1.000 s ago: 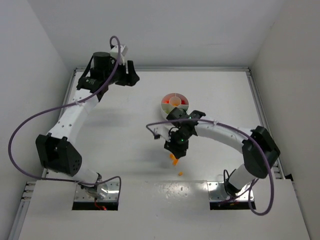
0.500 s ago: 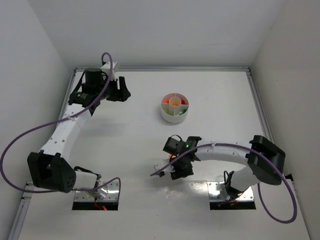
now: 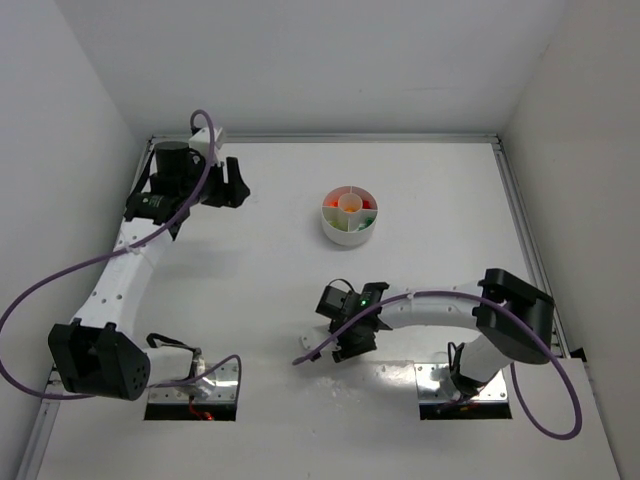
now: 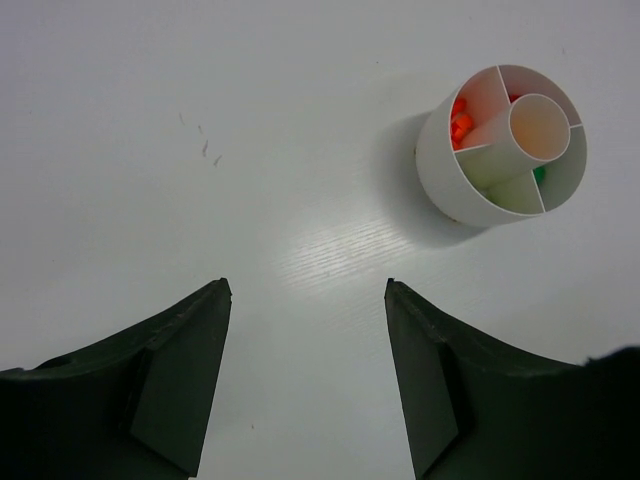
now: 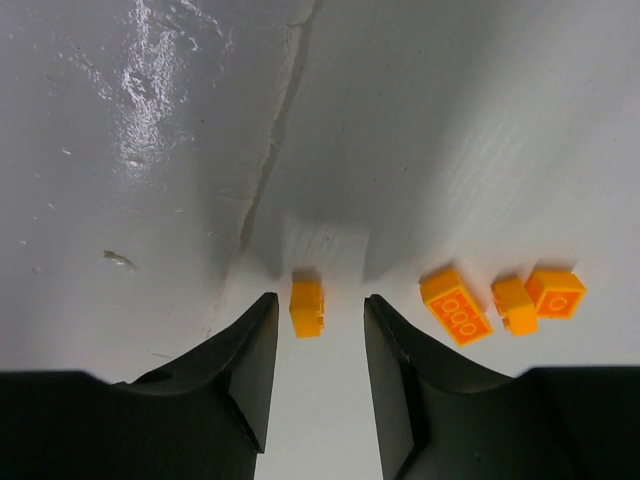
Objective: Sort the legos into containers by color
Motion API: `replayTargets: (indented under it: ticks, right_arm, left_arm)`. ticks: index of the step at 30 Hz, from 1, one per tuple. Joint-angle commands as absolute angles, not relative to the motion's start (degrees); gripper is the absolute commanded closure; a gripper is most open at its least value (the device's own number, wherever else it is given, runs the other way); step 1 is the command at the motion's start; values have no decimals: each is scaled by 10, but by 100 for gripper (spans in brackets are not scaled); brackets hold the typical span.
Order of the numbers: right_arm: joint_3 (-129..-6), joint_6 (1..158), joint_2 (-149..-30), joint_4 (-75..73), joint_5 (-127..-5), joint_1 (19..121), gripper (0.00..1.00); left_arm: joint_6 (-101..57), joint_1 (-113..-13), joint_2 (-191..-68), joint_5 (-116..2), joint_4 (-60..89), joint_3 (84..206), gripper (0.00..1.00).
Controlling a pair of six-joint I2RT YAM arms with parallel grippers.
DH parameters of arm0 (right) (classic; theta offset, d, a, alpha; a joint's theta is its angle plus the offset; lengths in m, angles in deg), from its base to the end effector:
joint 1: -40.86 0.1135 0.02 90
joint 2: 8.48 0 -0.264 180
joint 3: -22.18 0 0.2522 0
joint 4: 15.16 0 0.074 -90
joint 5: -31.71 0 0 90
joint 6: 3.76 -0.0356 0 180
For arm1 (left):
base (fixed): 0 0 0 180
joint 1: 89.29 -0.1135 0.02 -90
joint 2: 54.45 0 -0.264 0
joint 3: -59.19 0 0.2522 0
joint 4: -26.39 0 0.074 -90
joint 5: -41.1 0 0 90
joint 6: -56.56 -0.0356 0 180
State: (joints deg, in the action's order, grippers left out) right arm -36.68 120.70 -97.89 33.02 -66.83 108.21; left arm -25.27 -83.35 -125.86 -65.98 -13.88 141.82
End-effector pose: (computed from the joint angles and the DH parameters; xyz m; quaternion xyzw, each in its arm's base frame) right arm 0.0936 0.2381 0.1422 -0.7748 0.6201 0.0988 0.0729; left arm 0.2751 -0.0391 0.3603 0.0587 0.8536 -0.1886 0.4820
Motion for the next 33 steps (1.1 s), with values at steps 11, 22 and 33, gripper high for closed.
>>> replayTargets:
  ticks: [11,22,33]
  right_arm:
    - [-357,1196,-1015,300,-662,1094,64]
    - [-358,1182,-1017,319,-637,1082,94]
    - [-642,1082,-1023,409,-658,1014,100]
  left_arm:
    - [-262,-863,-1271,-688,-130,1413,31]
    - [-268,-863,-1283,-703,-125,1419,31]
    - [-256,-840,-1297,-690,-100,1446,29]
